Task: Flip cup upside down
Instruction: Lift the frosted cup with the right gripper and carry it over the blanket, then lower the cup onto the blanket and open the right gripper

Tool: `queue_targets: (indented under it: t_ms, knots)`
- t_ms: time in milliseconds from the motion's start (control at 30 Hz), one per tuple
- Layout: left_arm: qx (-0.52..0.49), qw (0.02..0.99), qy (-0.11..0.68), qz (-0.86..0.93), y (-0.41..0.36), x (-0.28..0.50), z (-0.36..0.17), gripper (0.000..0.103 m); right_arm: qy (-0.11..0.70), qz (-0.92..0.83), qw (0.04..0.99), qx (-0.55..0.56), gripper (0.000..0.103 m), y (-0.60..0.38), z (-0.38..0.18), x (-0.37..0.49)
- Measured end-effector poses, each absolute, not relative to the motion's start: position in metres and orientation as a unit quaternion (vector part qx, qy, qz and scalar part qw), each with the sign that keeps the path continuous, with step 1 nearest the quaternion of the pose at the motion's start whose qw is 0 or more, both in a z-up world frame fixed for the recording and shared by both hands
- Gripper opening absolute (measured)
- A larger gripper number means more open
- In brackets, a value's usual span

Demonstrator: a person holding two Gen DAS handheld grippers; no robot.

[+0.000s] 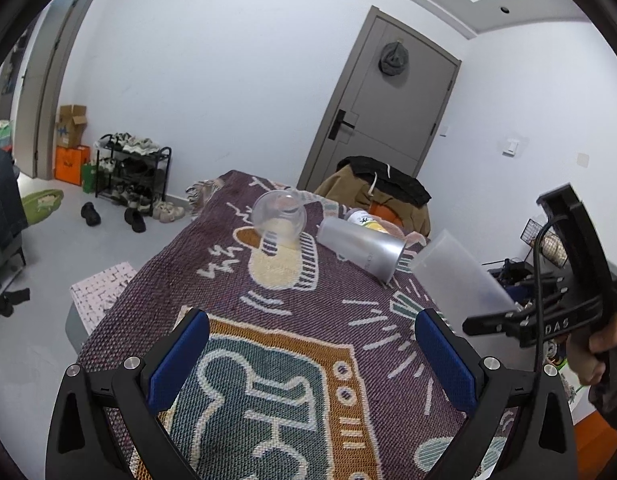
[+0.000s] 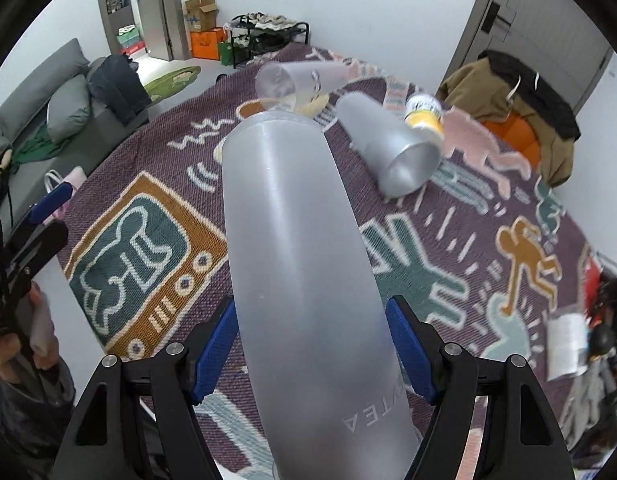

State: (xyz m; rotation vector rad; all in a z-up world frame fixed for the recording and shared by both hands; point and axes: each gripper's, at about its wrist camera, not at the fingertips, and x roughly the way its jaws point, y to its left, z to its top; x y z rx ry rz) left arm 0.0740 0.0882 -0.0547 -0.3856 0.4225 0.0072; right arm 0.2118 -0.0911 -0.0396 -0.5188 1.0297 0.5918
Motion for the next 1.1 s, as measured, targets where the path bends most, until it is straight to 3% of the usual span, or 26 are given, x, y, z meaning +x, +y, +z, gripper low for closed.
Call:
queue_targets:
  t_ms: [400, 900, 967, 1033, 1100]
  knots:
    - [-0.19, 0.956, 0.222, 0.011, 0.085, 0.074, -0.065, 0.103, 0.554, 0.23, 0.781, -0.172, 0.076, -0.111, -0.096, 0.233]
    - [-0.194, 0.954, 0.229, 0.005, 0.083, 0.078, -0.06, 0.103, 0.5, 0.223, 0.822, -0.159, 0.081, -0.121, -0.065, 0.213]
    - [-0.192, 0.954, 0.23, 0.005, 0.082, 0.079, -0.058, 0.103, 0.488, 0.224, 0.83, -0.153, 0.086, -0.123, -0.059, 0.208]
    - [-0.189, 0.954, 0.231, 0.003, 0.081, 0.08, -0.055, 0.103, 0.471, 0.224, 0.84, -0.15, 0.1, -0.126, -0.053, 0.202]
    - [-0.186, 0.955, 0.233, 0.001, 0.079, 0.082, -0.052, 0.103, 0.457, 0.223, 0.849, -0.143, 0.1, -0.131, -0.047, 0.195]
